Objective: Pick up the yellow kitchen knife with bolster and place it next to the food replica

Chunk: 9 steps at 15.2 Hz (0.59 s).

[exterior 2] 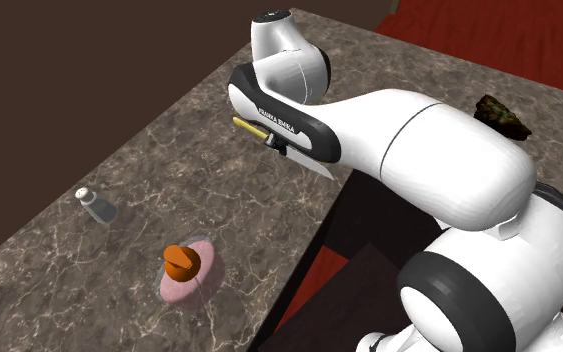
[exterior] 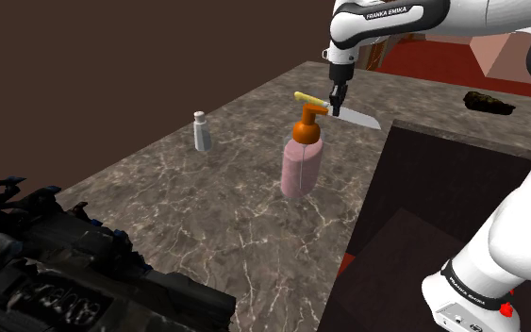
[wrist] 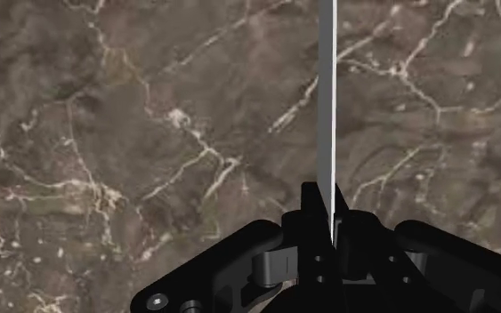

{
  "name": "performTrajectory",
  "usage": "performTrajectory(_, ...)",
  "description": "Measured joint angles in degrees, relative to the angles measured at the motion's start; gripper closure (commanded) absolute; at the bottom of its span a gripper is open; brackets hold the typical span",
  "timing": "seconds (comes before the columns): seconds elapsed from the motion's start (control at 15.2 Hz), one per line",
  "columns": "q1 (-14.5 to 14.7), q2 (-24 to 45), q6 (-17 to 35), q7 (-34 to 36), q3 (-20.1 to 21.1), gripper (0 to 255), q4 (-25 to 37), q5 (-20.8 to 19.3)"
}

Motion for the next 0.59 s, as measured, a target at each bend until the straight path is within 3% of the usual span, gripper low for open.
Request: performTrajectory(0.59,-0.01,-0.08,-6.80,-0.08,-0.01,255,6.73,-0.01)
